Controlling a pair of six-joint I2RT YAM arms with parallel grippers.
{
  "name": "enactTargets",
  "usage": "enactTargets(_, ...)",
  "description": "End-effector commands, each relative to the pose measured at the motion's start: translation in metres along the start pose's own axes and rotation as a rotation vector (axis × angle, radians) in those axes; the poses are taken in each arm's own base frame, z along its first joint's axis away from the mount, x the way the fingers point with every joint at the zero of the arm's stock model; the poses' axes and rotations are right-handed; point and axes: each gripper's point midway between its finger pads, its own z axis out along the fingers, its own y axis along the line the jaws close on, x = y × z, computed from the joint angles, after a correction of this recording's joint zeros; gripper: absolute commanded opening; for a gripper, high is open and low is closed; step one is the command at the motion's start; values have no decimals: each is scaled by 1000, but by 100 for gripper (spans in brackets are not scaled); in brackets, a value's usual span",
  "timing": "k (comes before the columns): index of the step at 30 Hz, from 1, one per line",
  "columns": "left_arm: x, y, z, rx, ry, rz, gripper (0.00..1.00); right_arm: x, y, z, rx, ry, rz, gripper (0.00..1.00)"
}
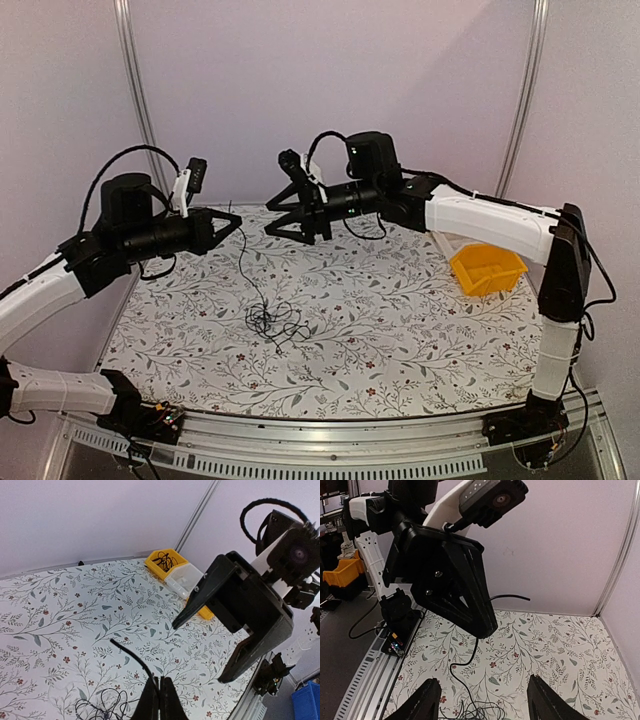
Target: Untangle the cables
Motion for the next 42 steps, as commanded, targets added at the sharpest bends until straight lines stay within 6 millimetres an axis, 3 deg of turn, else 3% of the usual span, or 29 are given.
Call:
enactTargets(1, -27, -12, -4, 22, -78, -8, 0, 24, 19, 29, -113, 5, 172, 64)
enactTargets(5, -38, -10, -10, -4, -120, -37, 0, 42, 25, 50, -124, 1, 247, 67)
enactTargets(9, -49, -14, -17, 6, -156, -72, 0, 72, 16, 73, -94, 24, 359, 64)
enactTargets(13, -60, -22, -23, 12, -156, -84, 0, 97, 12, 94, -123, 26, 410, 32)
enactTargets(17, -87, -33, -37, 10, -194, -73, 0, 137, 14, 111, -137, 66, 473, 21)
enactTargets(20, -125, -50, -57, 19, -262, -47, 0, 166, 14, 118, -117, 108, 510, 8)
enactTargets(32, -296, -128, -148, 57, -604, 154, 0, 254, 18, 114, 0, 268, 632, 5)
enactTargets(37, -340, -155, -188, 113, -775, 185, 0, 281, 24, 107, 29, 330, 640, 5)
enactTargets(40, -354, -163, -208, 140, -869, 184, 0, 292, 23, 102, 59, 361, 628, 4)
enactTargets(42, -362, -167, -222, 152, -926, 187, 0, 299, 24, 100, 67, 382, 615, 8)
